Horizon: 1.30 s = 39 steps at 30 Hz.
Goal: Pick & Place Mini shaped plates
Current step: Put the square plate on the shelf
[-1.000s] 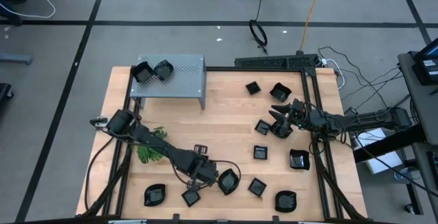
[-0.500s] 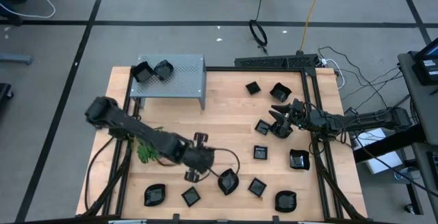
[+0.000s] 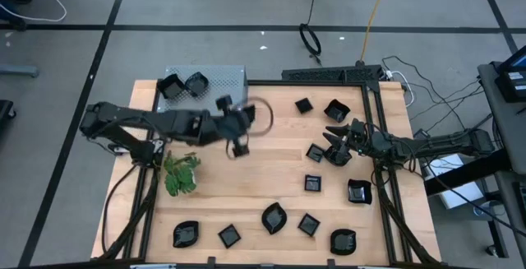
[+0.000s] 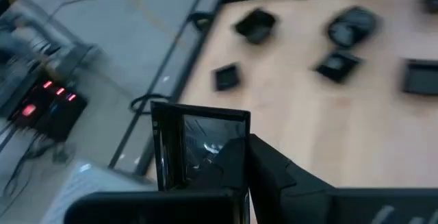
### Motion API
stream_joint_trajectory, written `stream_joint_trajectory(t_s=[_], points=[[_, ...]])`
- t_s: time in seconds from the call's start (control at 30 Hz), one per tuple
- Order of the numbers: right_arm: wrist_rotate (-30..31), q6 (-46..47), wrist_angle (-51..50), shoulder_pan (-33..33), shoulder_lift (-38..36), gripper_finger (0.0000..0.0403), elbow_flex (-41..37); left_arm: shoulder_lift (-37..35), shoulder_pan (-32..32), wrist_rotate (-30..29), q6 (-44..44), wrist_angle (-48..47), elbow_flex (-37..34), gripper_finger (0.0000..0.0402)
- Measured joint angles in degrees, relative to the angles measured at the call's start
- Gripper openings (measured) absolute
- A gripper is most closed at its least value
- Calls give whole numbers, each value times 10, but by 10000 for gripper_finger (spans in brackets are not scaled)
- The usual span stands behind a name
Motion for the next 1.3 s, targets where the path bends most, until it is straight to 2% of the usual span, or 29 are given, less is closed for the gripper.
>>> stream_joint_trajectory(t_s=[0.2, 0.4, 0.6, 0.77, 1.0, 1.1, 1.3], points=[[0, 0, 0, 0, 0, 142, 0, 6, 95, 8, 2, -61, 0, 12], [0, 0, 0, 0, 0, 142, 0, 14, 177, 52, 12, -119, 0, 13], [0, 0, 0, 0, 0, 142, 0, 27, 230, 65, 78, -139, 1, 6], [0, 0, 0, 0, 0, 142, 0, 51, 270, 113, 109, -148, 1, 16], [0, 0, 0, 0, 0, 142, 0, 78, 289, 127, 153, -148, 0, 5], [0, 0, 0, 0, 0, 142, 0, 80, 290, 141, 154, -151, 0, 14], [0, 0, 0, 0, 0, 142, 0, 79, 288, 132, 166, -148, 0, 29]])
